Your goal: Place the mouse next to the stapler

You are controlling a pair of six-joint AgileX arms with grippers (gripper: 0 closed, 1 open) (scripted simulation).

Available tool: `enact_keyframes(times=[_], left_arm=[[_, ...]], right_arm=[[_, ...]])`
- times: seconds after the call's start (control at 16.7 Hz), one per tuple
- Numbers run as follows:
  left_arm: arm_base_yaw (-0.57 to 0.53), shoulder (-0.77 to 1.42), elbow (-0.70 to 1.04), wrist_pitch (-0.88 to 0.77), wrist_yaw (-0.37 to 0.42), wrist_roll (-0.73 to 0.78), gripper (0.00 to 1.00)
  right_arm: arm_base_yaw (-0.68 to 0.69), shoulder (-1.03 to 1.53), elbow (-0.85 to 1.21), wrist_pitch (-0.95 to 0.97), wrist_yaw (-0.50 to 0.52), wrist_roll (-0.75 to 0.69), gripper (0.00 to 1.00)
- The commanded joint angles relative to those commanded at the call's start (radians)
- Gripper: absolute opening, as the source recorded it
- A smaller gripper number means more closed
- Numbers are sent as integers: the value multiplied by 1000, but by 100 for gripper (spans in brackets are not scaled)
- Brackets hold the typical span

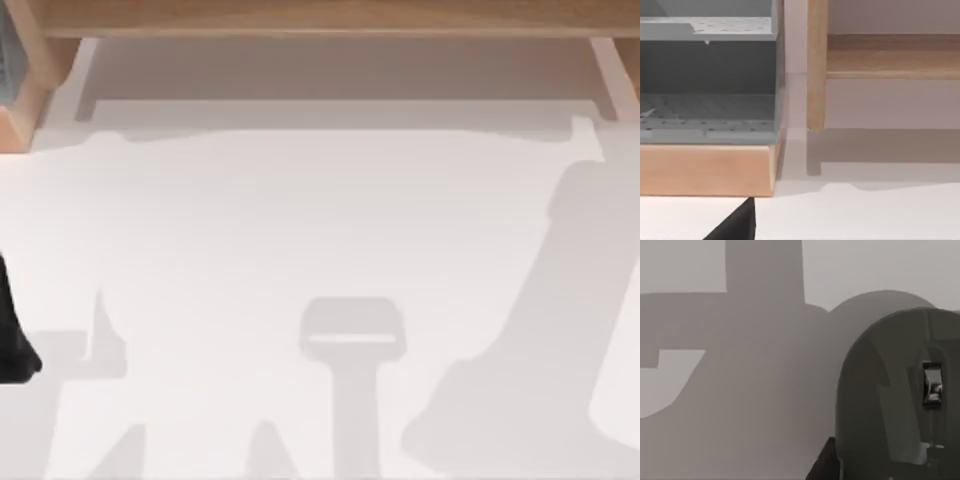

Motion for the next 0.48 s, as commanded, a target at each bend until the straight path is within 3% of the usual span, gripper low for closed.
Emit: enact_keyframes(times=[0.48], left_arm=[[0,0,0,0,0,0,100]], right_arm=[[-17,-291,-139,45,5,-67,0]])
